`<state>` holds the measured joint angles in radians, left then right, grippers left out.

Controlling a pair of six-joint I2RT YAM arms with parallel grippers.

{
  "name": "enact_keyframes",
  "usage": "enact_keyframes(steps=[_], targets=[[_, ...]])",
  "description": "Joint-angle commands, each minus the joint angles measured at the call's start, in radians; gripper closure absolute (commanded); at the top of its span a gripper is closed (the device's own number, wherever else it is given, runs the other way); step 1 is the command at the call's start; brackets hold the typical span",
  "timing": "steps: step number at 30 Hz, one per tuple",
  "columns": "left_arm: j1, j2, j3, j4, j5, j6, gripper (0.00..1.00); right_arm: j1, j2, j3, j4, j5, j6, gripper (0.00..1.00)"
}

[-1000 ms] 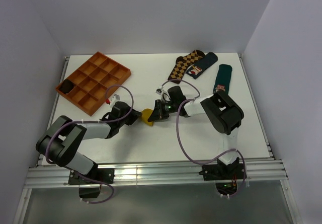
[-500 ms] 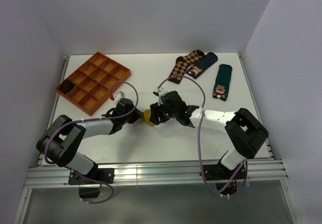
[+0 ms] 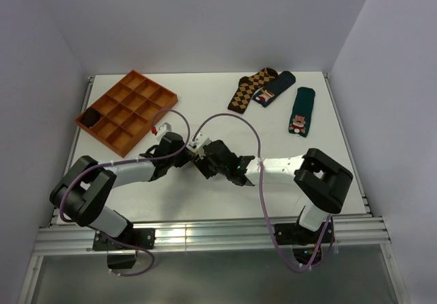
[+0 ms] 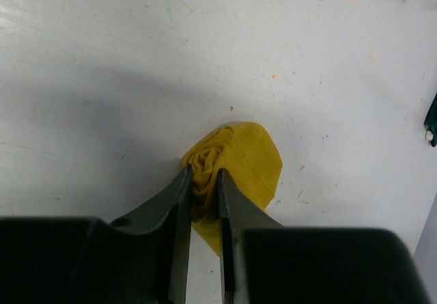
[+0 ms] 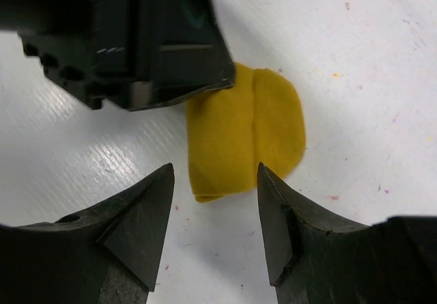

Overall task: Roll the socks
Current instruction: Roll the sock at the center of the board.

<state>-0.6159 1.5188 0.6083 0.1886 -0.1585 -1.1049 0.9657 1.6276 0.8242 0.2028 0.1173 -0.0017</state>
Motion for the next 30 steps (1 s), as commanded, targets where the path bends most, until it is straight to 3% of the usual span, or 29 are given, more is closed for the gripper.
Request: enact_keyframes(steps=[1, 7, 11, 12, 14, 15, 18, 19, 22, 25, 29, 30], targets=[[-0.008, 0.018, 0.028, -0.044, -0.019, 0.033, 0.86, 0.059, 0.040, 0.009, 0.066, 0.119, -0.086, 0.41], [-0.010, 0.032, 0.038, -0.055, -0.010, 0.031, 0.86, 0.123, 0.098, 0.026, 0.064, 0.211, -0.107, 0.41], [-0.010, 0.032, 0.041, -0.057, -0.001, 0.025, 0.86, 0.160, 0.168, 0.053, 0.050, 0.314, -0.119, 0.48], [-0.011, 0.032, 0.042, -0.060, 0.000, 0.024, 0.86, 0.172, 0.181, 0.058, 0.046, 0.329, -0.123, 0.52], [-0.012, 0.026, 0.039, -0.060, 0.005, 0.019, 0.86, 0.180, 0.198, 0.066, 0.040, 0.353, -0.115, 0.67], [-0.012, 0.021, 0.038, -0.058, 0.007, 0.014, 0.85, 0.182, 0.213, 0.066, 0.035, 0.352, -0.104, 0.79], [-0.010, 0.011, 0.036, -0.055, 0.013, 0.008, 0.83, 0.180, 0.233, 0.062, 0.023, 0.355, -0.077, 1.00], [-0.011, 0.001, 0.036, -0.061, 0.011, 0.010, 0.82, 0.180, 0.235, 0.055, 0.017, 0.349, -0.063, 1.00], [-0.010, -0.018, 0.038, -0.067, -0.003, 0.014, 0.71, 0.163, 0.207, 0.029, 0.009, 0.259, -0.017, 1.00], [-0.007, -0.049, 0.039, -0.081, -0.024, 0.023, 0.50, 0.108, 0.177, 0.021, -0.020, 0.115, 0.044, 1.00], [0.008, -0.104, 0.028, -0.090, -0.042, 0.027, 0.31, 0.030, 0.179, 0.055, -0.118, -0.076, 0.123, 1.00], [0.013, -0.105, 0.025, -0.090, -0.042, 0.025, 0.30, 0.013, 0.186, 0.065, -0.118, -0.105, 0.123, 1.00]])
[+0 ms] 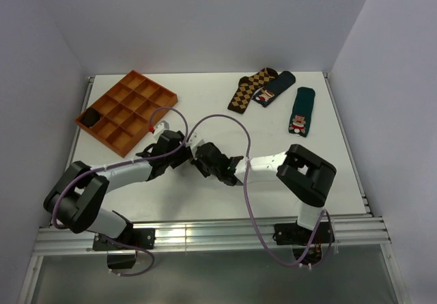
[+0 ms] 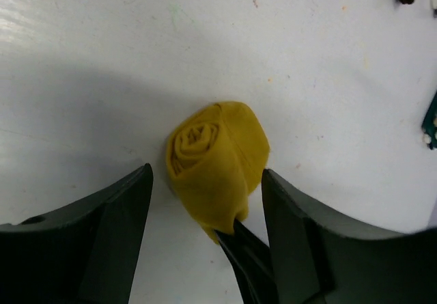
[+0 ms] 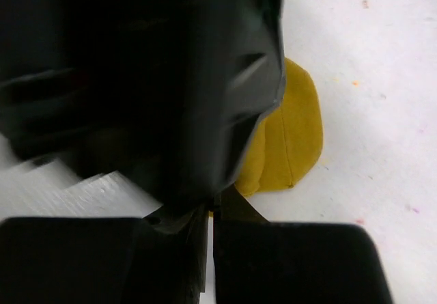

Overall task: Roll the socks
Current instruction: Roll the sock at the center of the board.

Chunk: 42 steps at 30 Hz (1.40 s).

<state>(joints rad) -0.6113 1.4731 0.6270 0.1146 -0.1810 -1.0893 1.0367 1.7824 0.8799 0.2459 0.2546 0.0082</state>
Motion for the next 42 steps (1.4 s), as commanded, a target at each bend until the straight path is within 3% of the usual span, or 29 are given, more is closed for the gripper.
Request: enact_keyframes(steps=[1, 15, 21, 35, 42], targets=[[0.011, -0.077, 0.004, -0.016, -0.017, 0.009, 0.30, -0.075, 0.037, 0.025, -0.189, -0.280, 0.140, 1.00], [0.050, -0.212, -0.116, 0.052, -0.020, -0.017, 0.30, -0.313, 0.141, 0.097, -0.234, -0.835, 0.349, 1.00], [0.054, -0.160, -0.141, 0.126, 0.026, -0.003, 0.30, -0.391, 0.213, 0.145, -0.238, -1.015, 0.401, 1.00], [0.054, -0.017, -0.135, 0.195, 0.035, -0.035, 0.39, -0.432, 0.272, 0.195, -0.293, -1.040, 0.401, 1.00], [0.054, 0.015, -0.153, 0.185, 0.043, -0.067, 0.51, -0.428, 0.230, 0.198, -0.315, -0.971, 0.360, 1.00]])
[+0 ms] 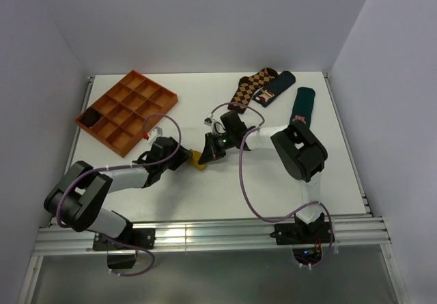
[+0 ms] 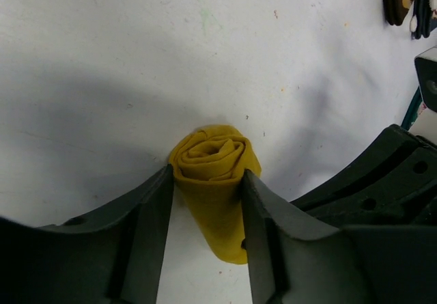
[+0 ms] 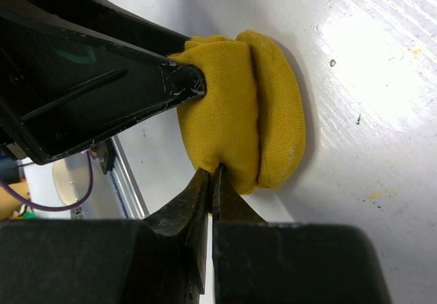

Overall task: Roll the socks
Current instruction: Roll the sock at the center of the board.

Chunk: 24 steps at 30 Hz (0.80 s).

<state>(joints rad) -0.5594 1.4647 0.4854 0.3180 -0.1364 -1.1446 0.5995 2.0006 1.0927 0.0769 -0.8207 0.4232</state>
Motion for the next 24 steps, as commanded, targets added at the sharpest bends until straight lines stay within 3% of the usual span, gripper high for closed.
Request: enact_keyframes(steps=[1, 3, 8, 12, 17, 24], targets=[[0.003, 0.023, -0.019, -0.020, -0.002, -0.018, 0.53, 0.016, -0.005, -0.008, -0.155, 0.120, -0.066, 1.00], [0.003, 0.019, -0.024, -0.036, -0.008, -0.026, 0.59, 0.026, -0.028, -0.005, -0.170, 0.179, -0.096, 0.98], [0.003, 0.019, -0.031, -0.054, -0.008, -0.021, 0.69, 0.088, -0.147, -0.028, -0.148, 0.328, -0.173, 0.67], [0.003, 0.020, -0.041, -0.059, -0.003, -0.023, 0.71, 0.147, -0.256, -0.074, -0.095, 0.490, -0.253, 0.53], [0.003, 0.017, -0.045, -0.069, 0.003, -0.029, 0.72, 0.236, -0.347, -0.158, 0.021, 0.724, -0.400, 0.45], [0.003, 0.019, -0.047, -0.077, 0.008, -0.038, 0.73, 0.338, -0.376, -0.243, 0.170, 0.851, -0.531, 0.43]])
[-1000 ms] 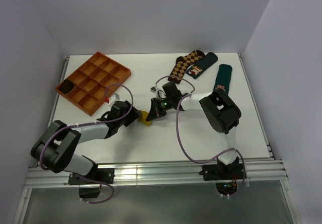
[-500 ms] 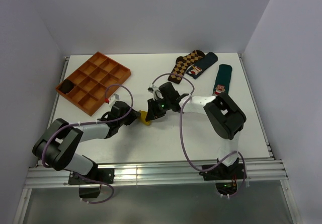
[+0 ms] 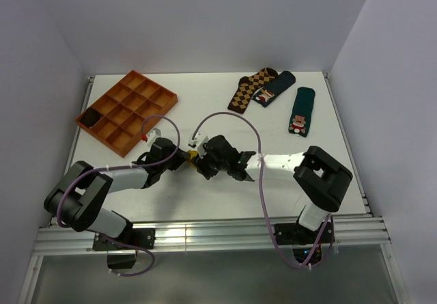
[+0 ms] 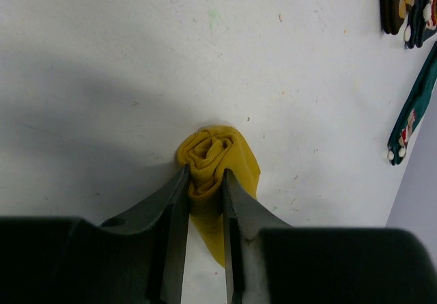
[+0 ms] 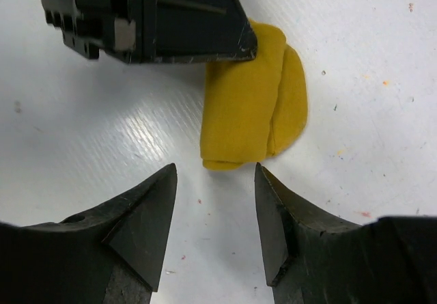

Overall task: Roll the socks
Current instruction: Roll the sock at the center of the board.

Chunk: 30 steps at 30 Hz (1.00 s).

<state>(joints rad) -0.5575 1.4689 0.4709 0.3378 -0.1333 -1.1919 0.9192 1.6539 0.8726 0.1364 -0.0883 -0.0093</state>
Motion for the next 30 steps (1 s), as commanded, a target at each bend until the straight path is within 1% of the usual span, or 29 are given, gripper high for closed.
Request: enact_keyframes(steps=[1, 8, 12, 16, 18, 19, 20, 21, 22, 23, 24, 25, 26, 27, 29, 30], targets=[[0.001, 0.016, -0.032, -0.097, 0.004, 0.011, 0.73, 0.032, -0.026, -0.026, 0.118, 0.122, -0.110, 0.43], [0.002, 0.021, -0.026, -0.100, 0.011, 0.017, 0.73, 0.089, 0.036, -0.009, 0.167, 0.203, -0.164, 0.43], [0.001, 0.022, -0.023, -0.100, 0.012, 0.018, 0.73, 0.104, 0.081, 0.016, 0.163, 0.202, -0.181, 0.42], [0.001, 0.024, -0.021, -0.097, 0.017, 0.021, 0.72, 0.124, 0.125, 0.032, 0.155, 0.243, -0.189, 0.43], [0.001, 0.025, -0.020, -0.094, 0.021, 0.026, 0.72, 0.125, 0.145, 0.034, 0.161, 0.248, -0.182, 0.49], [0.002, 0.024, -0.020, -0.091, 0.027, 0.029, 0.71, 0.125, 0.149, 0.032, 0.164, 0.248, -0.179, 0.59], [0.002, 0.024, -0.018, -0.091, 0.029, 0.032, 0.71, 0.125, 0.153, 0.035, 0.161, 0.239, -0.178, 0.65], [0.001, 0.022, -0.018, -0.089, 0.032, 0.040, 0.68, 0.125, 0.158, 0.039, 0.155, 0.234, -0.178, 0.71], [0.001, 0.021, -0.017, -0.089, 0.038, 0.044, 0.65, 0.125, 0.162, 0.043, 0.149, 0.233, -0.178, 0.81], [0.001, 0.015, -0.017, -0.094, 0.038, 0.048, 0.62, 0.125, 0.162, 0.043, 0.135, 0.220, -0.178, 0.84], [0.004, 0.011, -0.015, -0.097, 0.040, 0.058, 0.55, 0.124, 0.162, 0.048, 0.125, 0.184, -0.178, 0.87], [0.007, 0.004, -0.017, -0.098, 0.041, 0.061, 0.51, 0.113, 0.164, 0.054, 0.106, 0.158, -0.175, 0.93], [0.008, -0.016, -0.023, -0.103, 0.038, 0.067, 0.44, 0.106, 0.165, 0.072, 0.068, 0.132, -0.173, 0.94], [0.014, -0.028, -0.028, -0.106, 0.038, 0.077, 0.40, 0.098, 0.167, 0.083, 0.040, 0.077, -0.170, 0.96], [0.024, -0.074, -0.044, -0.115, 0.031, 0.083, 0.33, 0.067, 0.181, 0.121, -0.033, 0.024, -0.161, 1.00], [0.034, -0.091, -0.052, -0.118, 0.031, 0.087, 0.33, 0.057, 0.187, 0.134, -0.058, -0.013, -0.156, 1.00]])
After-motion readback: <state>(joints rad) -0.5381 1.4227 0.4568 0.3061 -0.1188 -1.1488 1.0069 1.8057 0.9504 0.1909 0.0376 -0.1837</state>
